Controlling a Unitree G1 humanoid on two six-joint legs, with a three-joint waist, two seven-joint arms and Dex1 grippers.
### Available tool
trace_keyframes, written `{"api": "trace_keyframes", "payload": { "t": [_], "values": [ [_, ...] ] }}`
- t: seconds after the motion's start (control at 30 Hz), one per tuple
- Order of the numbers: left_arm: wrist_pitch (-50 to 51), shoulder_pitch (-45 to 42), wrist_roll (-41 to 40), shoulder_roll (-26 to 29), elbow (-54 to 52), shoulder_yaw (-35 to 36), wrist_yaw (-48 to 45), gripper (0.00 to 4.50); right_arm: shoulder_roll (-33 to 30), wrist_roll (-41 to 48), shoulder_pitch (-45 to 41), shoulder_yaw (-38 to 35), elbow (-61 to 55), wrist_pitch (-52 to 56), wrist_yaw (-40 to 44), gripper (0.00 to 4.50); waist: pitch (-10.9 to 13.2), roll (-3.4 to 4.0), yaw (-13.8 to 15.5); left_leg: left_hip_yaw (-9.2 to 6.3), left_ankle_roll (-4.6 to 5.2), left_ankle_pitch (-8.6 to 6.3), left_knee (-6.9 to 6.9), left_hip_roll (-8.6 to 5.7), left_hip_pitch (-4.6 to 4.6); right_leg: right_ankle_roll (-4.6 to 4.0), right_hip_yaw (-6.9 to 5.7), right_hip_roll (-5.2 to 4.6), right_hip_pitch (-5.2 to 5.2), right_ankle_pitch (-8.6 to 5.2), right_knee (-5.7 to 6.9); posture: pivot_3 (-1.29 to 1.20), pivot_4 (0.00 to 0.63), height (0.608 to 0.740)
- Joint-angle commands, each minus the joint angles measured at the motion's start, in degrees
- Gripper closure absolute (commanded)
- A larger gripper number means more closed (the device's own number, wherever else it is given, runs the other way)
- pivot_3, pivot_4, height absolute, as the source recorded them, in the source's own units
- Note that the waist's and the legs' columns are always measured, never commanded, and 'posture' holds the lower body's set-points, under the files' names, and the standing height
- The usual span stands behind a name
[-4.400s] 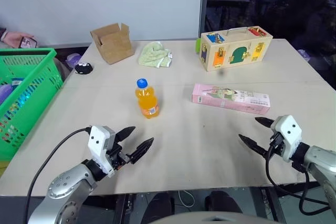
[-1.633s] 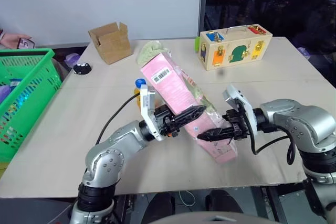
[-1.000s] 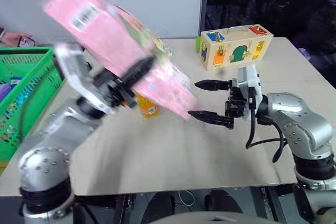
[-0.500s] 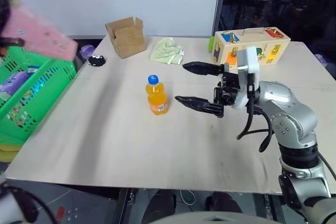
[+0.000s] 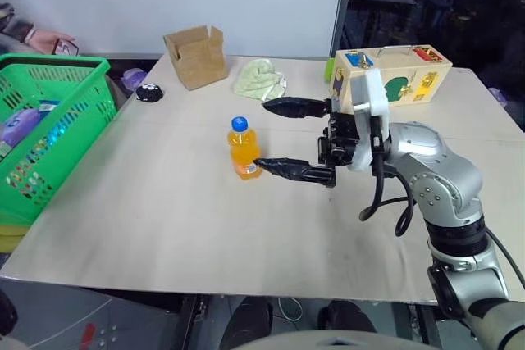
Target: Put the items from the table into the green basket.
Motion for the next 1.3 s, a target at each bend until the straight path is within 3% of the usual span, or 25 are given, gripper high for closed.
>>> {"api": "trace_keyframes", "payload": {
  "t": [0.03, 0.3, 0.33, 0.53, 0.67, 0.77, 1.0, 1.2, 1.3],
  "values": [
    [-4.95, -3.02, 2.56, 4.07, 6.46, 0.08, 3.43, 4.21, -0.15, 1.95, -1.33, -1.20, -1.89, -0.21, -0.46, 0.00, -0.04, -0.07, -0.21, 0.00, 0.00, 0.00, 0.00, 0.01, 0.00, 0.00, -0.01, 0.00, 0.00, 0.00, 0.01, 0.11, 0.000, 0.740],
    [-6.32, -3.91, 4.03, 2.79, 15.46, -1.35, 3.20, 4.21, -0.75, 1.88, -0.39, -0.57, -2.65, -0.47, -0.75, 0.00, -0.15, -0.23, -0.35, -0.02, 0.00, 0.00, 0.03, 0.04, 0.01, 0.02, -0.09, 0.00, 0.00, 0.00, 0.08, 0.10, 0.000, 0.740],
    [-6.72, -3.41, 4.17, 2.76, 15.77, -1.49, 3.01, 3.18, -0.80, 1.95, -0.33, -0.57, -2.65, -0.54, -0.67, 0.00, -0.14, -0.23, -0.52, -0.01, -0.01, 0.00, 0.04, 0.04, 0.01, 0.02, -0.09, -0.01, 0.00, 0.00, 0.08, 0.10, 0.000, 0.740],
    [-7.48, -2.09, 1.47, 2.05, 15.57, 1.09, 2.16, 0.42, -0.61, 2.34, -0.20, -0.80, -2.57, -1.26, -0.54, 0.00, -0.15, -0.23, -1.32, 0.01, -0.01, 0.00, 0.03, 0.04, 0.03, 0.01, -0.13, -0.06, -0.02, 0.01, 0.14, 0.10, 0.000, 0.740],
    [-8.16, 0.71, -3.53, -0.68, 9.05, 5.54, -2.84, 0.42, -0.66, 1.96, 0.18, -0.58, -2.11, -1.96, -0.29, 0.00, -0.15, -0.23, -1.51, -0.03, -0.01, 0.00, 0.04, 0.05, 0.03, 0.00, -0.18, -0.08, -0.02, 0.01, 0.17, 0.12, 0.000, 0.740],
    [-5.95, 3.89, -7.79, -4.05, -2.28, 9.37, -3.66, 0.42, -0.87, 1.82, 0.06, -0.61, -1.46, -2.35, 0.04, 0.00, -0.19, -0.30, -1.42, -0.06, -0.01, 0.00, 0.05, 0.05, 0.02, -0.01, -0.20, -0.12, -0.02, 0.02, 0.18, 0.13, 0.000, 0.740],
    [18.47, 22.48, -25.96, -17.03, -48.82, 9.82, -11.41, 0.42, -4.15, 1.03, 1.26, -1.94, -1.49, -2.04, 0.17, 0.00, -0.18, -0.17, -1.35, 0.11, -0.02, 0.00, 0.05, 0.00, 0.06, -0.03, -0.10, -0.45, 0.06, 0.03, 0.18, 0.12, 0.000, 0.740],
    [32.89, 39.46, -35.97, -19.30, -62.40, 14.35, -21.22, 0.42, -8.60, 0.72, 5.96, -3.82, -3.77, -1.26, -1.29, 0.00, -0.16, -0.14, -2.66, 0.26, -0.01, -0.01, 0.02, 0.06, 0.17, -0.06, -0.02, -0.31, 0.03, 0.01, 0.19, 0.09, 0.000, 0.740],
    [33.52, 43.20, -33.08, -19.41, -68.10, 11.38, -22.11, 0.42, -10.67, -0.18, 8.03, -4.15, -4.16, -1.83, -1.70, 0.00, -0.10, -0.04, -2.57, 0.23, -0.01, -0.01, 0.02, 0.08, 0.18, -0.24, -0.06, -0.28, 0.04, -0.11, 0.19, 0.09, 0.000, 0.740]
  ]
}}
